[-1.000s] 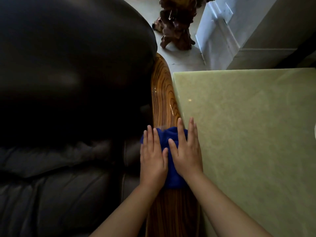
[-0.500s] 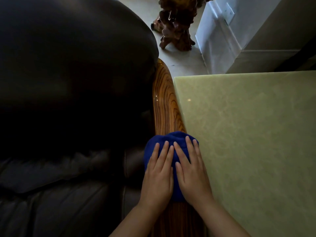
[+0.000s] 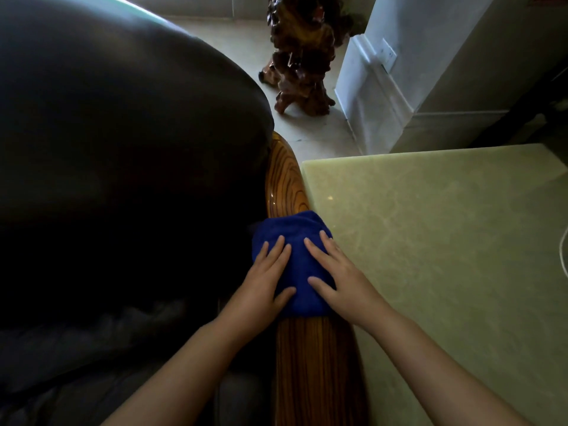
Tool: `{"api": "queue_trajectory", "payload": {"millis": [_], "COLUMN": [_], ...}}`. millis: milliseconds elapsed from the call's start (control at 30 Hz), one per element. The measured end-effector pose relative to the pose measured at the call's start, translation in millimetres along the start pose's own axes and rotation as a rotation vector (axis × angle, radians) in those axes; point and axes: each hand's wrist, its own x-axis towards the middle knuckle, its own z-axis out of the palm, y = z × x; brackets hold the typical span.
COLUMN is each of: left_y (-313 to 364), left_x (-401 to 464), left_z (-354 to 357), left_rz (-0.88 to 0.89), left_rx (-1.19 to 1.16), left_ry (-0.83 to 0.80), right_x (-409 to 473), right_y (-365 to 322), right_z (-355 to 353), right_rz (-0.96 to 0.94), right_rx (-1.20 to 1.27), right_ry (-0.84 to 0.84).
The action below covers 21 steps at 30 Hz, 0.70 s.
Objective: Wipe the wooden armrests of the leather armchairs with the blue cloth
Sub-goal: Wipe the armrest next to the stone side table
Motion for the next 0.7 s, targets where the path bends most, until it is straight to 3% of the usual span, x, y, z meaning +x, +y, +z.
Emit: {"api": "queue_trajectory", "payload": {"millis": [300,533,700], "left_y": [13,20,34], "left_x": [82,64,16], "left_z": [-37,-37,-21], "left_rz": [-0.154,-0.125,-0.137], "left_rx": [0.163,0.098,0.156], "left_ry": [0.034,0.266,0.244], "right_x": [79,69,29], "right_y": [-13,-20,-35], "right_z": [-29,-24,-27], "right_rz": [0.142,0.111,0.072], "right_rx": [-0.018,-0.162,-0.345], "right_ry": [0.022,0.226,0.089]}}
